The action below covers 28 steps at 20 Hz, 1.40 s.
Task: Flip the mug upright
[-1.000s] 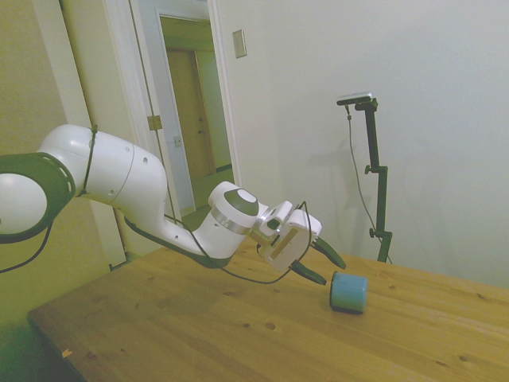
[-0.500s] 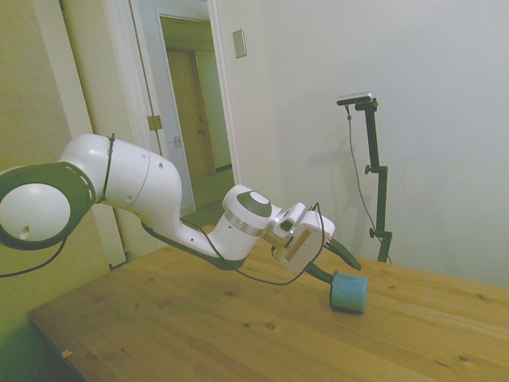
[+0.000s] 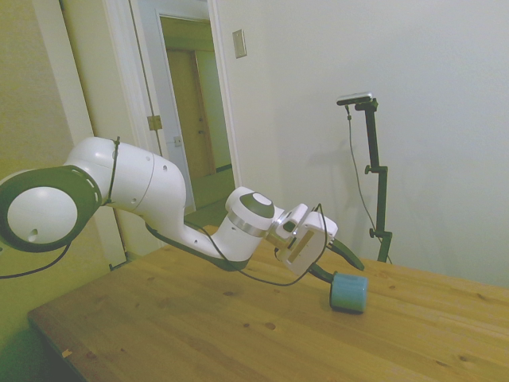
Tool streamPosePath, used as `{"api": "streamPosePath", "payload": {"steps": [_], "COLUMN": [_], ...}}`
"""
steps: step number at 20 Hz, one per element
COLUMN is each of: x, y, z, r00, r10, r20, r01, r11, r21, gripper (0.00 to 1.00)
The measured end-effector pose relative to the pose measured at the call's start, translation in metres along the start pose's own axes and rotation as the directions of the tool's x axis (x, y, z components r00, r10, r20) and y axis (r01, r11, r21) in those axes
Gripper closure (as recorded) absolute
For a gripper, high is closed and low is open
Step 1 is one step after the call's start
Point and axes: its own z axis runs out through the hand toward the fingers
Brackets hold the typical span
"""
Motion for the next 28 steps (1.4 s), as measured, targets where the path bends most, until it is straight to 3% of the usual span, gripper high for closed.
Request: {"api": "streamPosePath", "payload": {"steps": [28], "x": [-0.0021], "y": [-0.0082], "z": [-0.0054], "r00": [1.0], "r10": [-0.009], "r20": [-0.001], "r01": [0.009], "r11": [1.0], "r21": [-0.008], "gripper": [1.0]}}
